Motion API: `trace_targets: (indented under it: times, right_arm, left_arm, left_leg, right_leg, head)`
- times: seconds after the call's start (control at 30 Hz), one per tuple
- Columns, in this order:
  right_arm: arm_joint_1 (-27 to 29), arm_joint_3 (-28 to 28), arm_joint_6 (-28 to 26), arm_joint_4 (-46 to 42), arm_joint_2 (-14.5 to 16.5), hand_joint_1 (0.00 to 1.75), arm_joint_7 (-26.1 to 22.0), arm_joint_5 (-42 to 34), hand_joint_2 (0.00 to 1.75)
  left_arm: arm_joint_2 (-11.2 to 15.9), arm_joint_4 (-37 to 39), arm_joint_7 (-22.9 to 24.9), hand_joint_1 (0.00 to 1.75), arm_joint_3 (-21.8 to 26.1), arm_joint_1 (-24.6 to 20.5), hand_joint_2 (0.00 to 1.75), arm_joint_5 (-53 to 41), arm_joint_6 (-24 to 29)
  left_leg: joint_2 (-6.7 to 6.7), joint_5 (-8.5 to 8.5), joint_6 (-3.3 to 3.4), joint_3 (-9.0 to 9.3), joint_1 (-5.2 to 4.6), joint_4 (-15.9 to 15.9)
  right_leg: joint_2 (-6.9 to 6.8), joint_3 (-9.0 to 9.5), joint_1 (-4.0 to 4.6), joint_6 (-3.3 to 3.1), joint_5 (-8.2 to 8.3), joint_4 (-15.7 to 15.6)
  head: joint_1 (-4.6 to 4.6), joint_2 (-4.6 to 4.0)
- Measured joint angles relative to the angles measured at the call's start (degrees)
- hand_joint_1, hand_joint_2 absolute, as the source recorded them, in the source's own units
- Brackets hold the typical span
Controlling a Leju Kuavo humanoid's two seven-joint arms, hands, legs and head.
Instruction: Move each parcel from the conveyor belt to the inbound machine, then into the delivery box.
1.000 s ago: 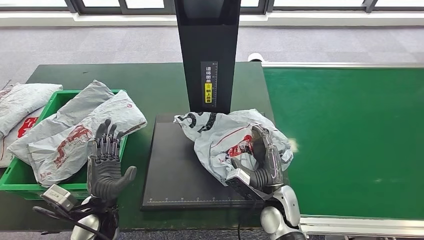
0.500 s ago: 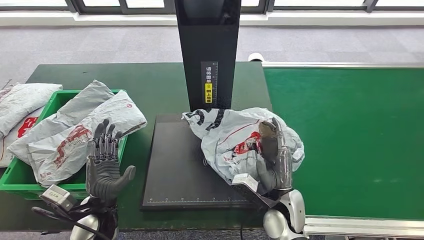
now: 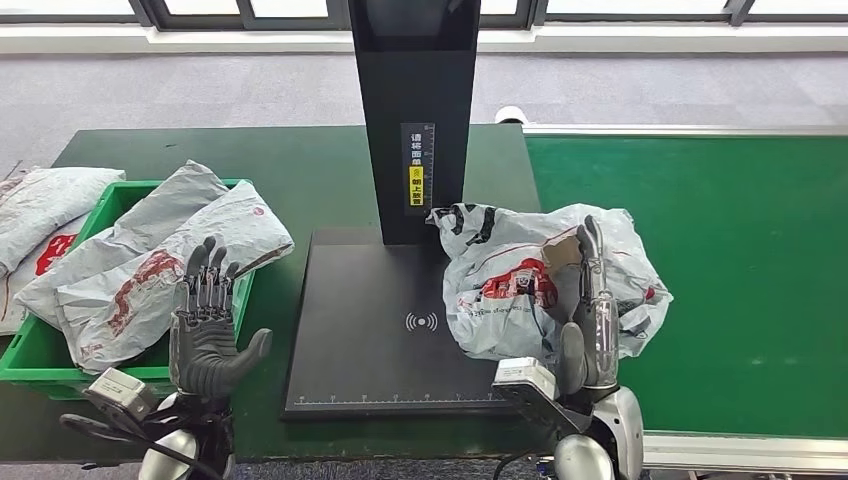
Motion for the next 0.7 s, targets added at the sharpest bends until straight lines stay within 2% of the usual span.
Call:
trace_targets:
  times: [0.1, 0.23, 0.7]
  right_arm:
    - [0.0, -0.2, -0.2, -0.1, 0.0, 0.0, -0.9, 0.0, 0.0]
    - [0.2, -0.3, -1.7, -1.5, 0.0, 0.0, -4.3, -1.9, 1.75]
    - [0.3, -0.3, -0.1, -2.3, 0.0, 0.0, -3.6, -1.5, 1.75]
  left_arm:
    - [0.0, -0.3, 0.4, 0.0, -0.1, 0.0, 1.75, -0.9, 0.4]
    - [0.0, -0.5, 0.8, 0.0, -0.7, 0.0, 1.75, -1.8, 0.8]
    - [0.1, -0.5, 1.1, 0.0, -1.4, 0.0, 1.75, -2.8, 1.6]
  left_leg:
    - [0.0, 0.01, 0.0, 0.0, 0.0, 0.0]
    - [0.0, 0.0, -0.01, 0.0, 0.0, 0.0]
    - [0.0, 0.0, 0.0, 0.0, 0.0, 0.0]
  right_leg:
    - [0.0, 0.0, 0.0, 0.0, 0.01, 0.0]
    - [0.0, 0.0, 0.0, 0.0, 0.01, 0.0]
    - [0.0, 0.0, 0.0, 0.0, 0.0, 0.0]
  head:
    - [0.0, 0.0]
    - [0.0, 0.01]
    - [0.0, 0.01]
